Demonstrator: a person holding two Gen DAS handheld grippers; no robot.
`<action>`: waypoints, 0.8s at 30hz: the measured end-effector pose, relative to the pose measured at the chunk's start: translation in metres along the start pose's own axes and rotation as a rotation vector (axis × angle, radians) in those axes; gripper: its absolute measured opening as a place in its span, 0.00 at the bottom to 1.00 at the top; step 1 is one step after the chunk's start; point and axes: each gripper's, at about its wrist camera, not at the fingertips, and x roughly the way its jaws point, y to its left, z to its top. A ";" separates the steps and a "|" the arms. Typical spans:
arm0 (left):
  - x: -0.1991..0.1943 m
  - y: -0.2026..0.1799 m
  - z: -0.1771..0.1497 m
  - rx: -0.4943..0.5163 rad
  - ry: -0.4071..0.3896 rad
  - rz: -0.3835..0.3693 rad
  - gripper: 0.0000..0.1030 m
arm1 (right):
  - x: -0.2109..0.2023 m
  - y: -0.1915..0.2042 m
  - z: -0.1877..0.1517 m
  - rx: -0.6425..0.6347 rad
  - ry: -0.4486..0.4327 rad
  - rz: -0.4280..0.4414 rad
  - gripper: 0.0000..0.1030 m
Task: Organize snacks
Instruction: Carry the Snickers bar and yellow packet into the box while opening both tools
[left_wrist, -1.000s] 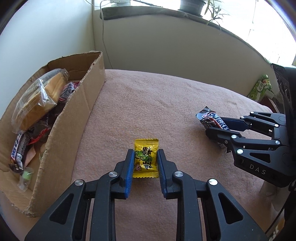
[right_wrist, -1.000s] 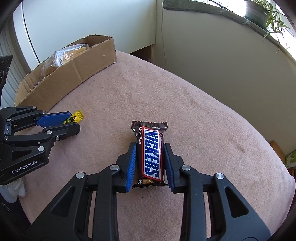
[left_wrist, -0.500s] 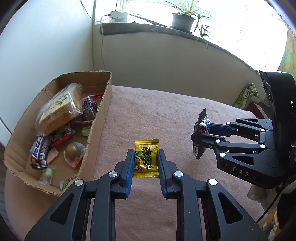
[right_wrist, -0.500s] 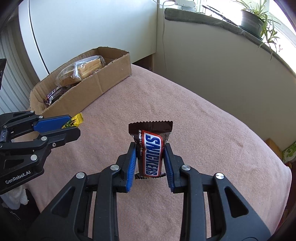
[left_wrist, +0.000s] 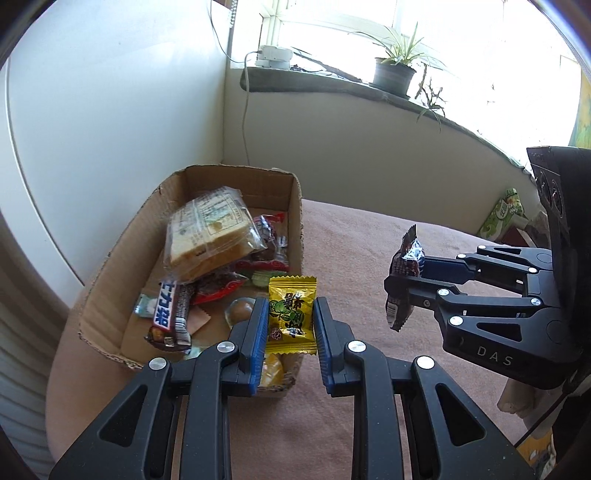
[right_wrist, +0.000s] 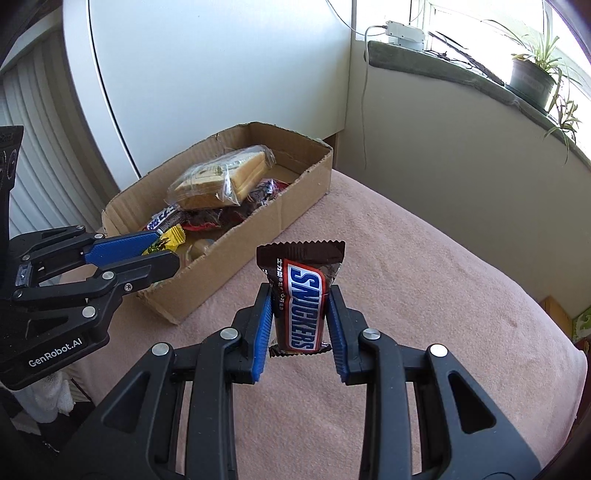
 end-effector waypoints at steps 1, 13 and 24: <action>-0.001 0.008 0.001 -0.007 -0.002 0.007 0.22 | 0.002 0.006 0.004 -0.005 -0.002 0.007 0.29; -0.003 0.060 0.014 -0.065 -0.025 0.082 0.22 | 0.026 0.060 0.046 -0.056 -0.014 0.086 0.29; -0.008 0.073 0.020 -0.096 -0.054 0.109 0.30 | 0.035 0.075 0.060 -0.063 -0.018 0.098 0.51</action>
